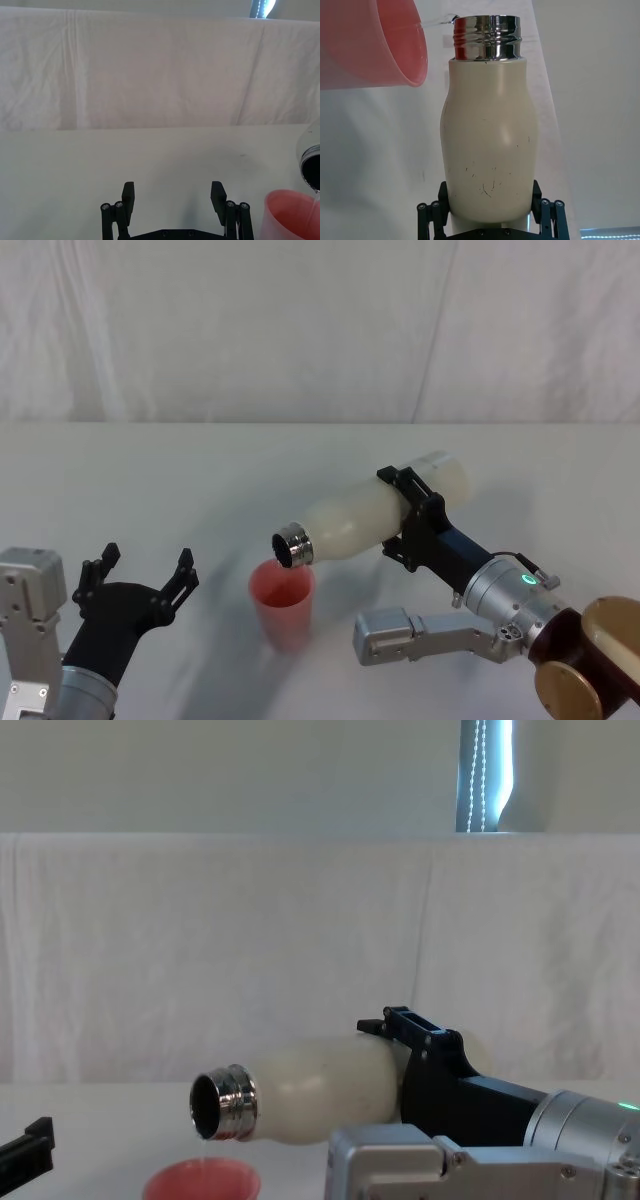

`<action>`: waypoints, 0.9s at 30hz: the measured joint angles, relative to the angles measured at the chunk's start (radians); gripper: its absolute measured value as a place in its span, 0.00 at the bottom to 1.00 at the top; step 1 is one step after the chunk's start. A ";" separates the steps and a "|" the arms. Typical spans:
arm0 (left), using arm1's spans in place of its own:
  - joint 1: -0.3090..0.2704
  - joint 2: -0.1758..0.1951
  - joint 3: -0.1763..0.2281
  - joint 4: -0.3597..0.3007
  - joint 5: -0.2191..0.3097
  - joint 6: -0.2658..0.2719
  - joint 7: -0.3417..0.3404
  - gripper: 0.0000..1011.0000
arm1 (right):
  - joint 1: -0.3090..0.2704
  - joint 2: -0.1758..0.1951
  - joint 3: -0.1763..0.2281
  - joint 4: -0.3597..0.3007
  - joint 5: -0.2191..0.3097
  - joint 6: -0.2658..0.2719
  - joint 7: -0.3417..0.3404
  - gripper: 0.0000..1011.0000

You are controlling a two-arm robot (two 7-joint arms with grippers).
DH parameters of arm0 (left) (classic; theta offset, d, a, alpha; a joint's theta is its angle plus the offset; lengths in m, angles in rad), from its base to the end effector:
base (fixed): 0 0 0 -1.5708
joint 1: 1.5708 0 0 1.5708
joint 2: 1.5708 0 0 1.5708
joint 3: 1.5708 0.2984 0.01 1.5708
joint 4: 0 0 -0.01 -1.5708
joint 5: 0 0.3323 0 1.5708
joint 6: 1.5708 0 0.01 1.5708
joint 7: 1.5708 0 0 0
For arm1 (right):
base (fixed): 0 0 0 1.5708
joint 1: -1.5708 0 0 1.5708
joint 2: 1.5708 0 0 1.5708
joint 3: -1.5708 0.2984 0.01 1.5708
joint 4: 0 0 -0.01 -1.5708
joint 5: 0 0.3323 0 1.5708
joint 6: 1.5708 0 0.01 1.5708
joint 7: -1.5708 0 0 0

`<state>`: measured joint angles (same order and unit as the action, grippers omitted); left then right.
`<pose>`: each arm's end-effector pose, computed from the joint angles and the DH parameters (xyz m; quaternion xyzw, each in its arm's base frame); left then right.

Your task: Grasp the thermos with one hand and pour water into the cup lid.

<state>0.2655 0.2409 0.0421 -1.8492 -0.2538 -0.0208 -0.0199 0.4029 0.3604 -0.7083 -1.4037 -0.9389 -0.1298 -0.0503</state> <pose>0.2742 0.0371 -0.2932 -0.0174 0.0064 0.6616 0.7496 0.4060 0.0828 -0.2842 -0.2798 -0.6048 -0.3174 0.6747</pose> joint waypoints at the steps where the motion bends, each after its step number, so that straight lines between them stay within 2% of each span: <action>1: 0.000 0.000 0.000 0.000 0.000 0.000 0.000 0.99 | 0.000 0.000 0.000 0.000 0.000 0.000 0.000 0.94; 27: 0.000 0.000 0.000 0.000 0.000 0.000 0.000 0.99 | 0.000 0.000 0.003 0.004 0.002 -0.003 -0.004 0.94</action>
<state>0.2655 0.2409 0.0421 -1.8492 -0.2538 -0.0208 -0.0199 0.4028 0.3605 -0.7057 -1.4000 -0.9372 -0.1329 -0.0538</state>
